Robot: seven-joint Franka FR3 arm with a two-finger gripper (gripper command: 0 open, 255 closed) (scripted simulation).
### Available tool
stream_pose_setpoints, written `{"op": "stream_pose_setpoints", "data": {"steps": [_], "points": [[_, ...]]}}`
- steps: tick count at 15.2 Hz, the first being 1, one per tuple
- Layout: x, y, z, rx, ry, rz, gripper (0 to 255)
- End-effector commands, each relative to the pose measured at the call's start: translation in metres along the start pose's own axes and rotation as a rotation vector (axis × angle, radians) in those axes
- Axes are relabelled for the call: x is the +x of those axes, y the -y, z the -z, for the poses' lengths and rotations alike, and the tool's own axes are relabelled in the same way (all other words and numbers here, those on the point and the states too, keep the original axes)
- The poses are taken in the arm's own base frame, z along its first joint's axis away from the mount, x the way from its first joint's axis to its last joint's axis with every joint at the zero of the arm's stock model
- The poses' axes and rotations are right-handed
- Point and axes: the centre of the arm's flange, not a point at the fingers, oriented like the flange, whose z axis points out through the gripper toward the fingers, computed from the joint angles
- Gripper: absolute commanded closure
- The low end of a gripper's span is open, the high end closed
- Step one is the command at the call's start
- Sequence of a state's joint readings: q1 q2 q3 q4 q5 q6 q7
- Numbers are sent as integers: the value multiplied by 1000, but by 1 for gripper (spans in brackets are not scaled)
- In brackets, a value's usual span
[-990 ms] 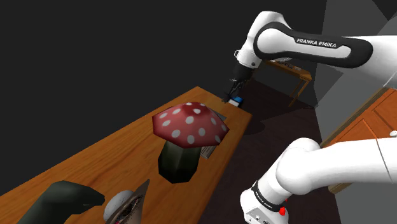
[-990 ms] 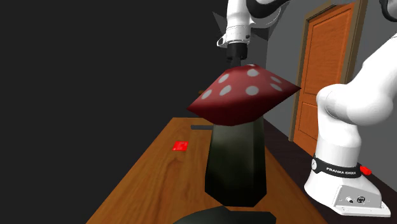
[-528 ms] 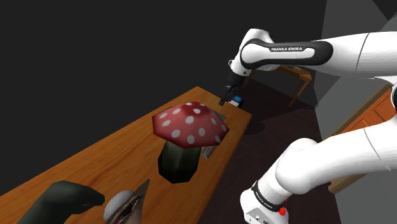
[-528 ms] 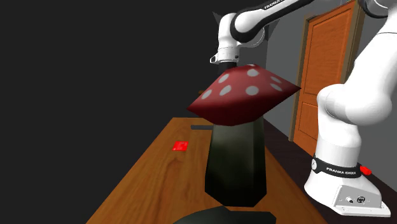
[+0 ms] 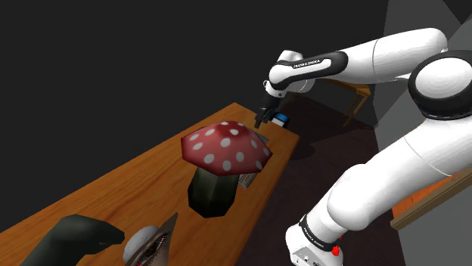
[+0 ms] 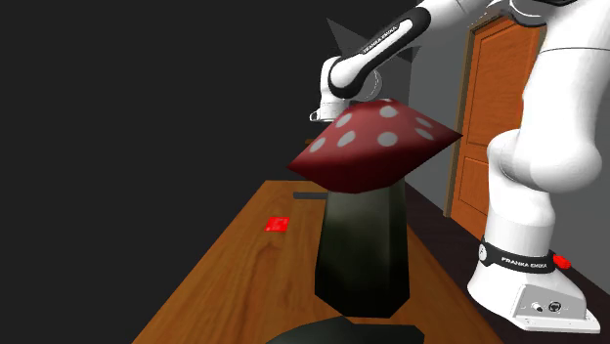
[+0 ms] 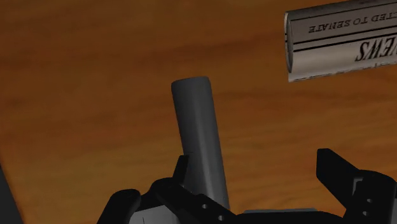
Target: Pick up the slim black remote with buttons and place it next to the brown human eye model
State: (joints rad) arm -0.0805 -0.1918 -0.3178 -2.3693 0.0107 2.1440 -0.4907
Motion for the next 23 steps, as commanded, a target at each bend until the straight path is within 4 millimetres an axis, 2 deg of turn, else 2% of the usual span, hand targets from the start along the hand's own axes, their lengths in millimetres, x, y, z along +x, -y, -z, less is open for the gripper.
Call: {"op": "stream_pose_setpoints", "data": {"steps": [1, 3, 4, 11, 19, 20, 23], "points": [[8, -22, -19, -1, 3, 10, 0], [19, -40, -35, 0, 5, 19, 0], [19, -41, -36, 0, 5, 19, 0], [19, -41, -76, 0, 5, 19, 0], [19, -41, -76, 0, 5, 19, 0], [19, -41, -76, 0, 5, 19, 255], [19, -41, -75, 0, 5, 19, 255]]}}
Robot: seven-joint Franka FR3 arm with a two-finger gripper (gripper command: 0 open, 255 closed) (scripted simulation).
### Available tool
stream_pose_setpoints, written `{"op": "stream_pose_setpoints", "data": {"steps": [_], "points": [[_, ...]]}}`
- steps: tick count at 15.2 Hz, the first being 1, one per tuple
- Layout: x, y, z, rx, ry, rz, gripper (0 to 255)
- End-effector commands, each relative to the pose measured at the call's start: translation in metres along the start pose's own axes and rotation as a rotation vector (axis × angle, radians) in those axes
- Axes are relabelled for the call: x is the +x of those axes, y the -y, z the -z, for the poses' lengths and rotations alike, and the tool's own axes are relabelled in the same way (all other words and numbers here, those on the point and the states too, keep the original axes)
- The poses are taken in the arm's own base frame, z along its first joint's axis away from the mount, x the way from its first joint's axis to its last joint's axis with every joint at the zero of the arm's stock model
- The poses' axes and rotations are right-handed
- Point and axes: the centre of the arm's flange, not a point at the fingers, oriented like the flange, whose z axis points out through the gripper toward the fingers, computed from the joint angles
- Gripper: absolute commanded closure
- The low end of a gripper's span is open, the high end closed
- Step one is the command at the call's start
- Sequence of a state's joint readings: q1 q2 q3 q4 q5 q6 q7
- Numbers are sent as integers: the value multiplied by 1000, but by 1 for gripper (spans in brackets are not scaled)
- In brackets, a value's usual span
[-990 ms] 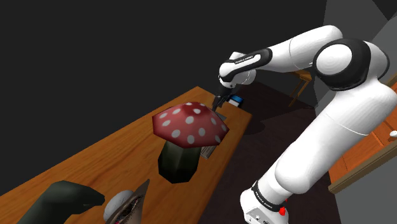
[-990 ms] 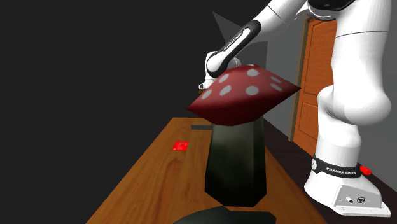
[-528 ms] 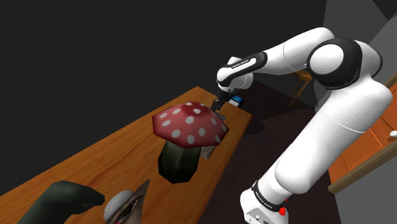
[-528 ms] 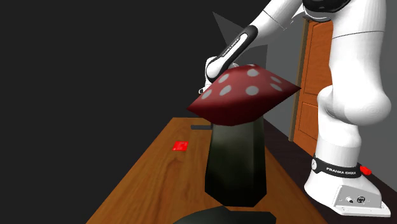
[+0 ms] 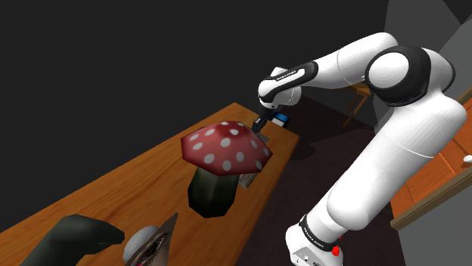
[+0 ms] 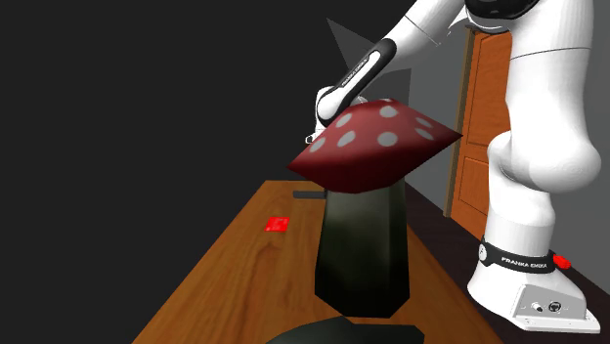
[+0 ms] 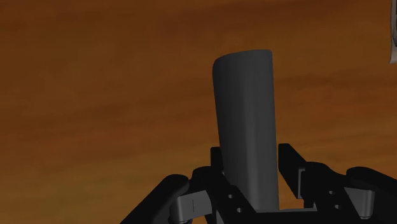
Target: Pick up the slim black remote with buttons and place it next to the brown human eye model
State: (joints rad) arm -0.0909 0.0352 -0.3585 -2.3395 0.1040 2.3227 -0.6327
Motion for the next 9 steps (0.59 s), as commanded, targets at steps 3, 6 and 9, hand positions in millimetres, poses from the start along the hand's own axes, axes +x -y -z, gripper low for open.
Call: {"op": "stream_pose_setpoints", "data": {"steps": [3, 6, 9], "points": [[0, 1, -2, 3, 4, 2, 255], [0, 1, -2, 2, 4, 2, 255], [0, 3, 14, 2, 4, 2, 255]]}}
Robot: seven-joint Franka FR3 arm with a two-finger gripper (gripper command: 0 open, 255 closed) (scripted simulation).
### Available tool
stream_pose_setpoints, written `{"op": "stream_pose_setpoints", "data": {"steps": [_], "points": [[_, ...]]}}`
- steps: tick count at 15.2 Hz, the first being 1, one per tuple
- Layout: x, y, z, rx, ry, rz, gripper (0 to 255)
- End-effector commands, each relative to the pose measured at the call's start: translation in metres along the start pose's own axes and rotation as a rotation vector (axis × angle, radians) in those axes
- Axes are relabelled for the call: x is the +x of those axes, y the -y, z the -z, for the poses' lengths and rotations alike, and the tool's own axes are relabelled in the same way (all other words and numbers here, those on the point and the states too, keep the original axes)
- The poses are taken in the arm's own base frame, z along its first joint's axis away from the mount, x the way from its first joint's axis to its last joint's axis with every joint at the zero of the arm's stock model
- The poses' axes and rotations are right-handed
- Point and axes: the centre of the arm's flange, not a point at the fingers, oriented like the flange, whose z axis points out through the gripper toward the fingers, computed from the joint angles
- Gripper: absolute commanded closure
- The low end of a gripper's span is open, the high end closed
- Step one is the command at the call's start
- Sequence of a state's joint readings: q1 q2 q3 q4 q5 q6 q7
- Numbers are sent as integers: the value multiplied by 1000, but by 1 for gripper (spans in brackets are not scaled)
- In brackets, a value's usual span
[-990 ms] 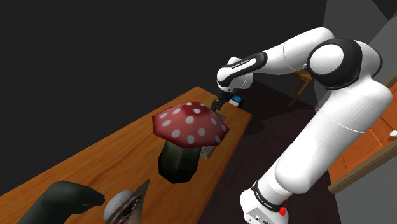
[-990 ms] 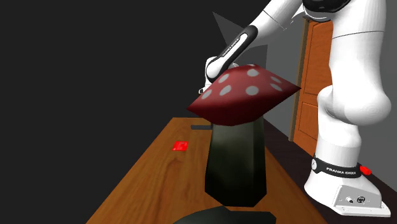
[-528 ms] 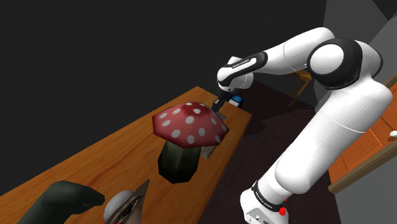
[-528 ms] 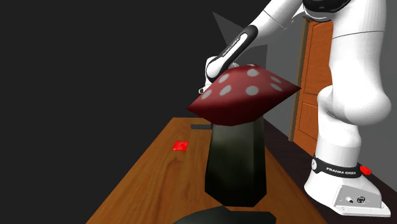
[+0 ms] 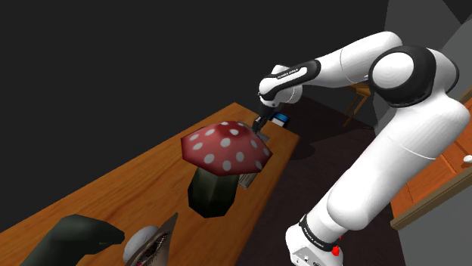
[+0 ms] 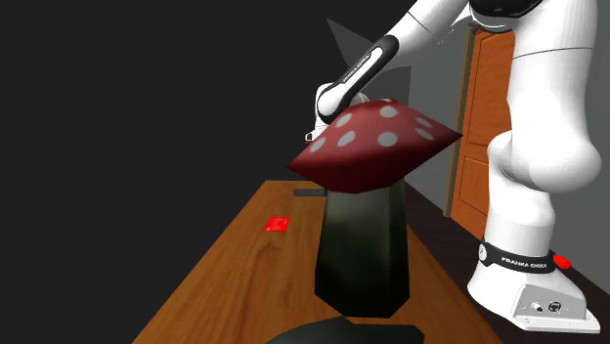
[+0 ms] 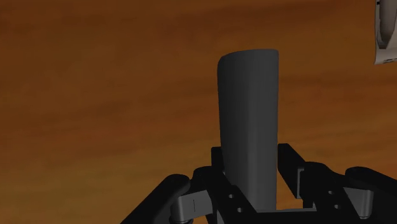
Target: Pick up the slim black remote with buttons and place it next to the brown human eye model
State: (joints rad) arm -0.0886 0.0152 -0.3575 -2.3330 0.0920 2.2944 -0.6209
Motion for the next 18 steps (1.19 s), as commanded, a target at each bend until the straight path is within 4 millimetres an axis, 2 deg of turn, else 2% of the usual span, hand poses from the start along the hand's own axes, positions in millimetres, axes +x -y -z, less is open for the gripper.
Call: {"op": "stream_pose_setpoints", "data": {"steps": [1, 18], "points": [[0, 0, 10, 0, 1, 0, 255], [-1, 8, 99, 0, 1, 0, 255]]}}
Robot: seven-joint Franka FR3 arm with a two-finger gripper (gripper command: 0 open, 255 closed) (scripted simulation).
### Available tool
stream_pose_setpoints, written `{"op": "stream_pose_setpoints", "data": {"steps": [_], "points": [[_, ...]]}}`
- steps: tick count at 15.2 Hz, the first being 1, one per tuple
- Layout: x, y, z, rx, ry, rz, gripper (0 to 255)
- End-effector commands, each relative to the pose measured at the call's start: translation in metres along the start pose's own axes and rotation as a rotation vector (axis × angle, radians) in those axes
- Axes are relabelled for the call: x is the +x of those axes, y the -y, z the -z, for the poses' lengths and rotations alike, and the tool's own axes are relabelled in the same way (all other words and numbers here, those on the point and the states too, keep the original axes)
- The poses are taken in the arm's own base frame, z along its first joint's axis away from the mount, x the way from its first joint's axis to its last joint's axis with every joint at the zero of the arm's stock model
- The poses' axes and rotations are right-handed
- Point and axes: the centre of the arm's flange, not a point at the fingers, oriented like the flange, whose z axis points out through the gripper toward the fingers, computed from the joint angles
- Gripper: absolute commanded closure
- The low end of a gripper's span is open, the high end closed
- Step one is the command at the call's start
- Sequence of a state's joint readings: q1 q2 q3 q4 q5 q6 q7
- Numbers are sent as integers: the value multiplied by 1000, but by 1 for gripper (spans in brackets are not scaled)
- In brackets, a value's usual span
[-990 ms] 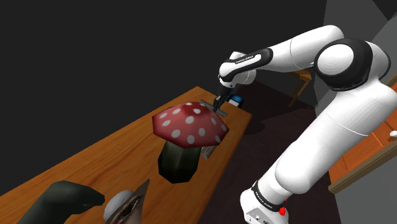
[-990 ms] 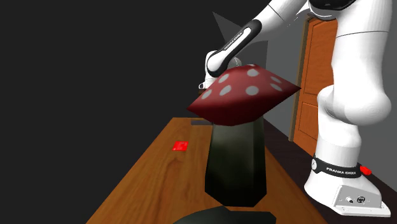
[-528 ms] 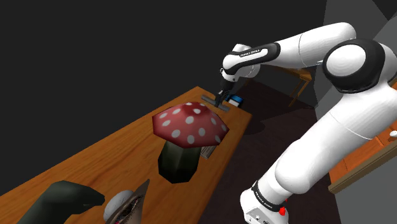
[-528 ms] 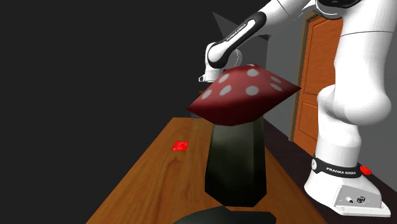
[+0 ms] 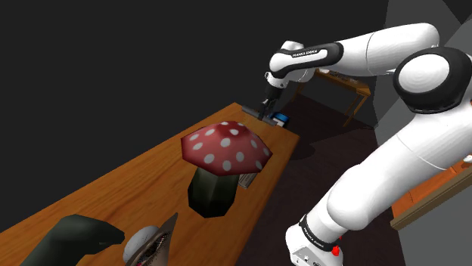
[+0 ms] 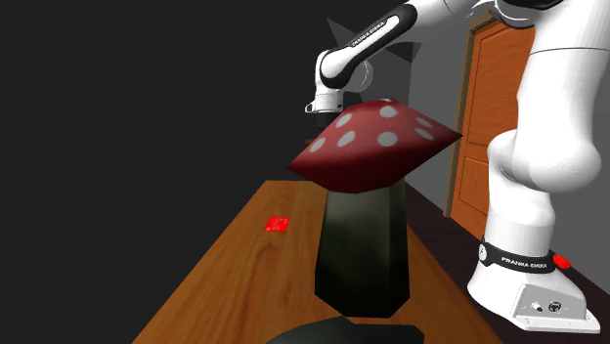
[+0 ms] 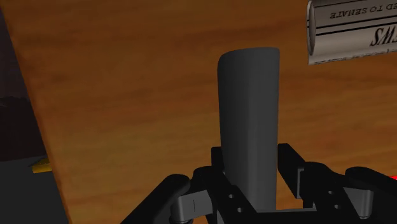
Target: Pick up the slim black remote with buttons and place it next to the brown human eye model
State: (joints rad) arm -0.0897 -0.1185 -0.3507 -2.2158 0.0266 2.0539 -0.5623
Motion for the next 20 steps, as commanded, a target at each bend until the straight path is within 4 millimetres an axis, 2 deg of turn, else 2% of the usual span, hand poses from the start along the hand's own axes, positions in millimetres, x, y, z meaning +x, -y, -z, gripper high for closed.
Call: {"op": "stream_pose_setpoints", "data": {"steps": [1, 10, 11, 20], "points": [[-1, 1, 10, 0, 0, 0, 255], [-1, 5, 58, 0, 0, 0, 255], [-1, 5, 58, 0, 0, 0, 255], [13, 122, 49, 0, 0, 0, 255]]}}
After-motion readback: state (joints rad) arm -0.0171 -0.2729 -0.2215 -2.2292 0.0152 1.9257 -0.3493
